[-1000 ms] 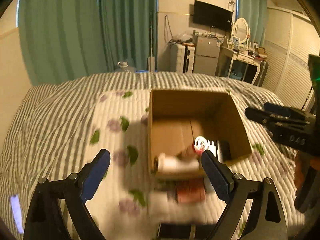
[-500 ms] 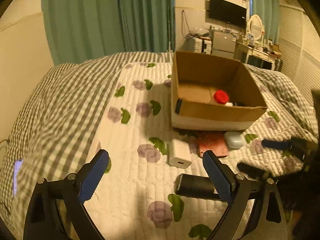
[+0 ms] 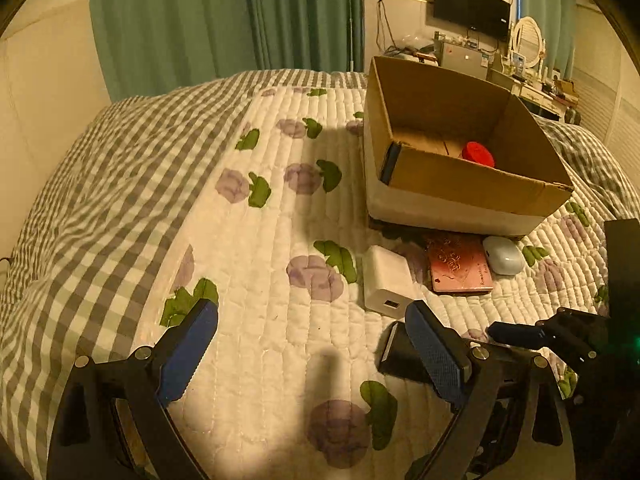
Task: Organize rigid objects
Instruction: 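Grasp the black remote control with the right gripper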
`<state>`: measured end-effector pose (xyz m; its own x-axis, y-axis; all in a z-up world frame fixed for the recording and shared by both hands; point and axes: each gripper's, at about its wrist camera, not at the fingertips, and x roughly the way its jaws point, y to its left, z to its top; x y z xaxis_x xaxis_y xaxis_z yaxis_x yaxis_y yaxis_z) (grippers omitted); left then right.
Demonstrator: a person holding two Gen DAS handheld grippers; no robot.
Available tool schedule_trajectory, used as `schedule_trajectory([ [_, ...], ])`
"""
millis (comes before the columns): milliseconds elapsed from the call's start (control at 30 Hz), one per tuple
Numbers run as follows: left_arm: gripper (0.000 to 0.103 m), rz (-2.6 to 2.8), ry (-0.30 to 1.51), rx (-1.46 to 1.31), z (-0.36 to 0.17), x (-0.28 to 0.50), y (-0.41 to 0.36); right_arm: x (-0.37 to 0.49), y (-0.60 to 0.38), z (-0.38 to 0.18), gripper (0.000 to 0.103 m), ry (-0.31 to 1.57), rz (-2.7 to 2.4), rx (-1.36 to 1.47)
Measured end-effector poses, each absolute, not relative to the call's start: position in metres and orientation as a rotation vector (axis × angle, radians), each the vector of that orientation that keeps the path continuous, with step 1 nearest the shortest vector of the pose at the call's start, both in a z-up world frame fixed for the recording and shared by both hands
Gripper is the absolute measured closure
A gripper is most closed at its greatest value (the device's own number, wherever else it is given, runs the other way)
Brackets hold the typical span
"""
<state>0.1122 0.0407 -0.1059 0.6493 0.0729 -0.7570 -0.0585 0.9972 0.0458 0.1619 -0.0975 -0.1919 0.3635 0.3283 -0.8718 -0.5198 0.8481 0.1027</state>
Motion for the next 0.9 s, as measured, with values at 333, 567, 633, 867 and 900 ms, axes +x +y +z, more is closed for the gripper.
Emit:
schedule_trajectory([
  [333, 0.007, 0.080, 0.872, 0.009, -0.103, 0.107, 0.039, 0.155, -0.096, -0.191, 0.045, 1.054, 0.556, -0.254],
  [567, 0.007, 0.073, 0.900, 0.037, -0.102, 0.104, 0.030, 0.152, -0.129, -0.165, 0.075, 0.915, 0.424, -0.127],
  [633, 0.007, 0.068, 0.914, 0.051, -0.103, 0.106, 0.025, 0.153, -0.143, -0.156, 0.090, 0.877, 0.382, -0.087],
  [867, 0.007, 0.023, 0.944, 0.078, -0.108, 0.123, 0.000, 0.164, -0.166, -0.156, 0.103, 0.919, 0.386, 0.041],
  [900, 0.007, 0.027, 0.947, 0.087, -0.110, 0.126, -0.002, 0.166, -0.168, -0.157, 0.102, 0.918, 0.390, 0.055],
])
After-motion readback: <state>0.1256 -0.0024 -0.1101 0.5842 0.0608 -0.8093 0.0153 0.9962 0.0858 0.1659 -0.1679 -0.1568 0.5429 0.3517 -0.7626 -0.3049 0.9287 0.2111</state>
